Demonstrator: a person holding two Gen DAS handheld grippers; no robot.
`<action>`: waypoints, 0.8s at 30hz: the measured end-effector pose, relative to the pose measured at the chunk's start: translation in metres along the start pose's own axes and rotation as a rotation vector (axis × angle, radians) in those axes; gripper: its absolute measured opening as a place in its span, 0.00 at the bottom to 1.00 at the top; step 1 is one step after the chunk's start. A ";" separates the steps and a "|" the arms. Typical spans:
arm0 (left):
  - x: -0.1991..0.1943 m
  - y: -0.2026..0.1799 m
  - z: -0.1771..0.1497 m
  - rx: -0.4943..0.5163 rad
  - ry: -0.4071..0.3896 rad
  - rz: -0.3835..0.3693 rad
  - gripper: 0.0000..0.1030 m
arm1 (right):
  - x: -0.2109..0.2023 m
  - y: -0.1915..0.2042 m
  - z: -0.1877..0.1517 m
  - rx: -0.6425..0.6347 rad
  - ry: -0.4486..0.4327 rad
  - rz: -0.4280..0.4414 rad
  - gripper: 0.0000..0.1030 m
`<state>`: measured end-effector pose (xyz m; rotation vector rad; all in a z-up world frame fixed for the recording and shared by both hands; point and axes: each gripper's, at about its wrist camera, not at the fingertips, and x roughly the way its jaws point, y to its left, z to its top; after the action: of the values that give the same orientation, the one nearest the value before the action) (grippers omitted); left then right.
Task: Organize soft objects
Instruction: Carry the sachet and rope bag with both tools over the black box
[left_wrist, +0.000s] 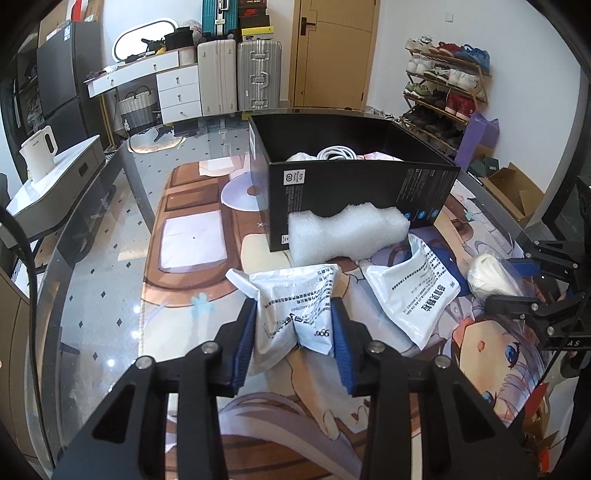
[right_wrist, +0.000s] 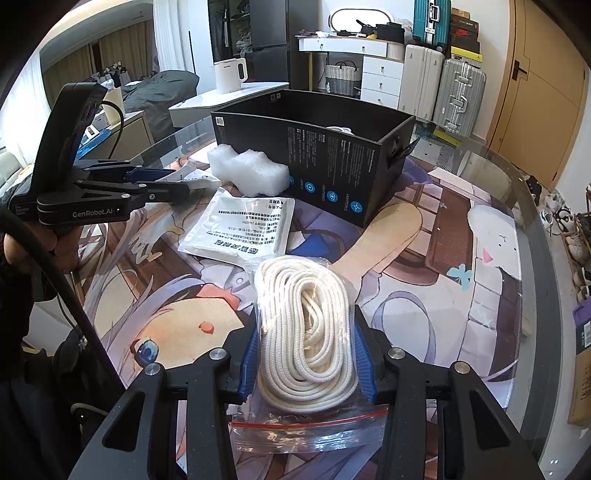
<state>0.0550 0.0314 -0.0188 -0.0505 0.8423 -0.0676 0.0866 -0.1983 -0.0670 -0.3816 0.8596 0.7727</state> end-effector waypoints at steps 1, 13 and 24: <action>-0.001 0.001 -0.001 0.000 -0.003 -0.001 0.35 | -0.001 0.000 0.000 0.000 -0.001 0.000 0.42; -0.027 0.007 0.002 -0.018 -0.070 -0.007 0.35 | -0.015 0.003 0.006 -0.004 -0.054 -0.010 0.42; -0.045 -0.001 0.018 0.009 -0.131 -0.029 0.35 | -0.033 0.008 0.028 -0.017 -0.139 -0.068 0.42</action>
<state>0.0387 0.0345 0.0262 -0.0580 0.7105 -0.0944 0.0818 -0.1910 -0.0239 -0.3663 0.7070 0.7355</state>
